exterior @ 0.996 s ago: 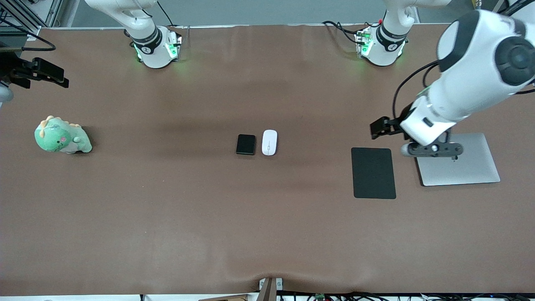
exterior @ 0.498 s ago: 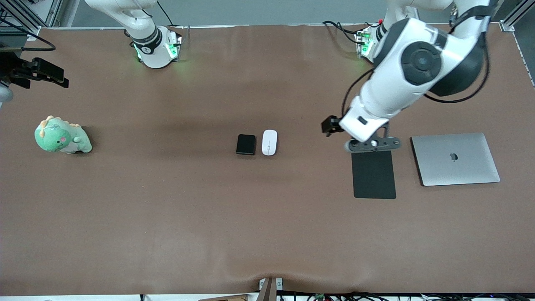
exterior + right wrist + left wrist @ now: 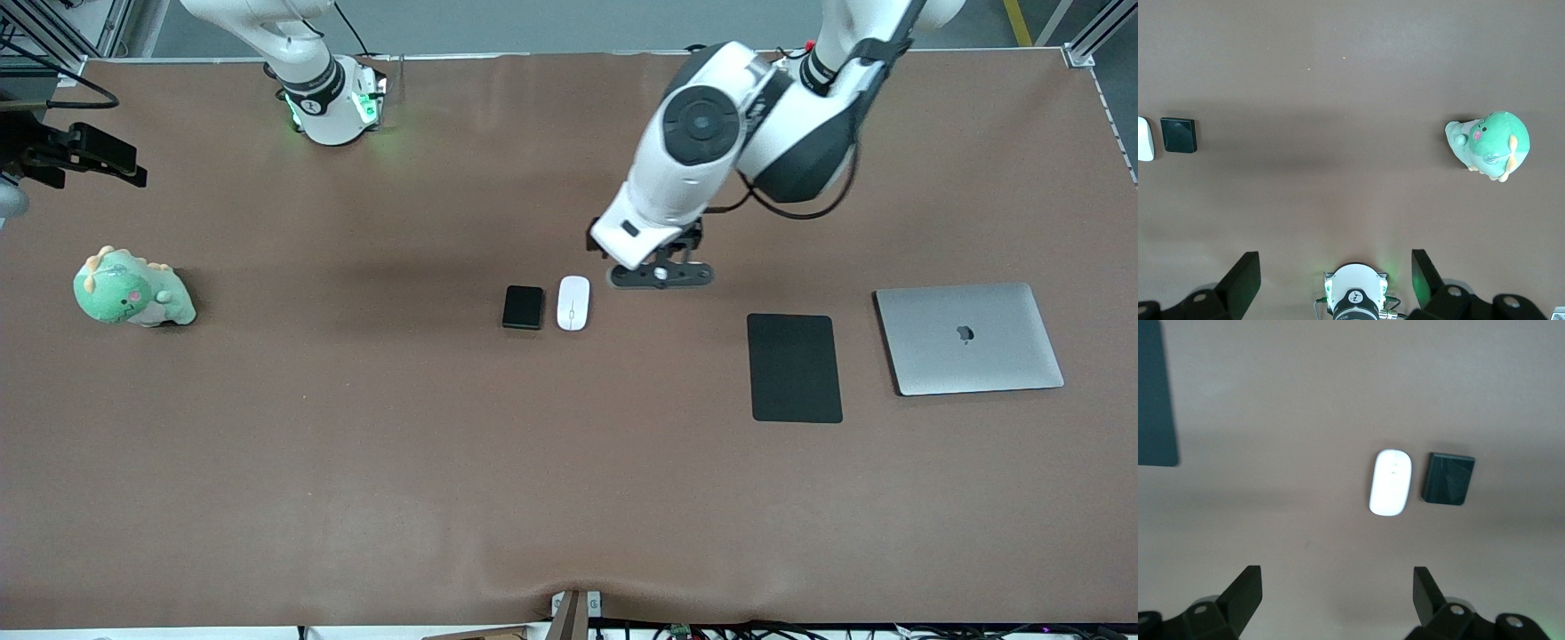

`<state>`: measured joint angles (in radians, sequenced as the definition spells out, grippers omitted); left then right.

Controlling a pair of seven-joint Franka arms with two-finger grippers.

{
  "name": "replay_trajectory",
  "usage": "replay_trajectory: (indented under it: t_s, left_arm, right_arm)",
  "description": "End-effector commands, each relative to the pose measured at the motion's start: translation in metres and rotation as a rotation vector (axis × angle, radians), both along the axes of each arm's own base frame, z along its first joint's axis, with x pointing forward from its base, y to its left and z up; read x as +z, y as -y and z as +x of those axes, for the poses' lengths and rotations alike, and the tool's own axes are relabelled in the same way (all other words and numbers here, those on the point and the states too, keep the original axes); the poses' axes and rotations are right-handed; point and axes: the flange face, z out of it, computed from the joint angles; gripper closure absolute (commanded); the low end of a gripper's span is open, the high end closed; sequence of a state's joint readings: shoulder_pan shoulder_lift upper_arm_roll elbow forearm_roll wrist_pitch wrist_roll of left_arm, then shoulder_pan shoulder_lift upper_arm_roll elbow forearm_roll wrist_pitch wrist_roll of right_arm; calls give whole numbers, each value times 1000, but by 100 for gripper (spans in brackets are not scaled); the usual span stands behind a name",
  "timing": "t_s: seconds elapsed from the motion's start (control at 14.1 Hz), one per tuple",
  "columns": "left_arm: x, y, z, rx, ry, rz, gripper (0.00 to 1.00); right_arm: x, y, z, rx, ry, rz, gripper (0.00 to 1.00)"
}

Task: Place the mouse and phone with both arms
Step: 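Move the left gripper over the white mouse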

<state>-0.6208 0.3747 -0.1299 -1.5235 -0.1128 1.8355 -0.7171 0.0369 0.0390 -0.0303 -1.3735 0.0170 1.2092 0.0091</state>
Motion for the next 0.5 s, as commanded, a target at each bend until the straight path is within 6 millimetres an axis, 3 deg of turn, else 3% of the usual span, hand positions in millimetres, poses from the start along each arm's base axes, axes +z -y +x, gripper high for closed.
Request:
replay_trajectory:
  t_s: [0.0,0.14,0.43]
  left_arm:
    - [-14,24,-3,3,23,-25,0]
    - [-29,46,-19,-32,34,-35,0]
    - [-83,67,-18,-67,64,-17,0]
  right_arm:
    - [-3,-1,4,4,-4,11,0]
    - [-3,-3,4,9,-4,13,0]
    - [-13,-8,7,18,-31,12,0]
